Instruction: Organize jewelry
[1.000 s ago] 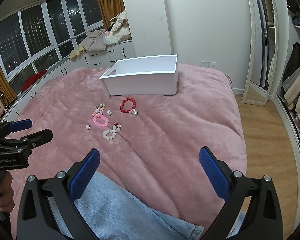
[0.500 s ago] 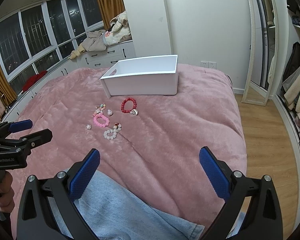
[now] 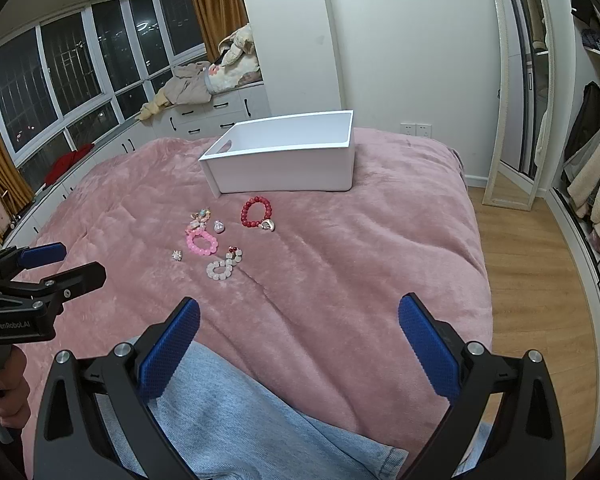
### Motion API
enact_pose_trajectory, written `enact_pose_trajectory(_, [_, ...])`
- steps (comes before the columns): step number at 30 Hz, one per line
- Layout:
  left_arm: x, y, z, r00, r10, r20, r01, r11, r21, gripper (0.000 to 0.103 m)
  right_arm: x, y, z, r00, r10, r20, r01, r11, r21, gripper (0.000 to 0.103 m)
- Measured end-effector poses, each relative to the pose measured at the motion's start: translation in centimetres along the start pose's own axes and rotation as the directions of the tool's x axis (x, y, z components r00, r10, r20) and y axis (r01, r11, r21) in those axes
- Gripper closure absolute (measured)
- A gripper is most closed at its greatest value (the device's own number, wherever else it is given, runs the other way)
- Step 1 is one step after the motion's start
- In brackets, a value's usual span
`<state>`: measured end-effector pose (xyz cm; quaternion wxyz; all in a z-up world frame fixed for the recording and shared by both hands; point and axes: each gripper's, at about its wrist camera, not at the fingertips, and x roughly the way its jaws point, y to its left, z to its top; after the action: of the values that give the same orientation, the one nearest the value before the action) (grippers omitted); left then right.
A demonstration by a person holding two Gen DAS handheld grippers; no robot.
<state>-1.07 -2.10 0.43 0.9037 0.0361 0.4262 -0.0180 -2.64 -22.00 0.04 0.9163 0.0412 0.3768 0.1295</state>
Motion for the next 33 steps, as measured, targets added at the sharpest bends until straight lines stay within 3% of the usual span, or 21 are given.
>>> enact_pose_trajectory(33, [2.5,1.5,-0.3,0.999,-0.032,-0.032,0.032,0.999,-0.016,0.003,0.1,-0.2,-0.3,1.000,0.001,-0.002,-0.001,1.000,0.009,0.005])
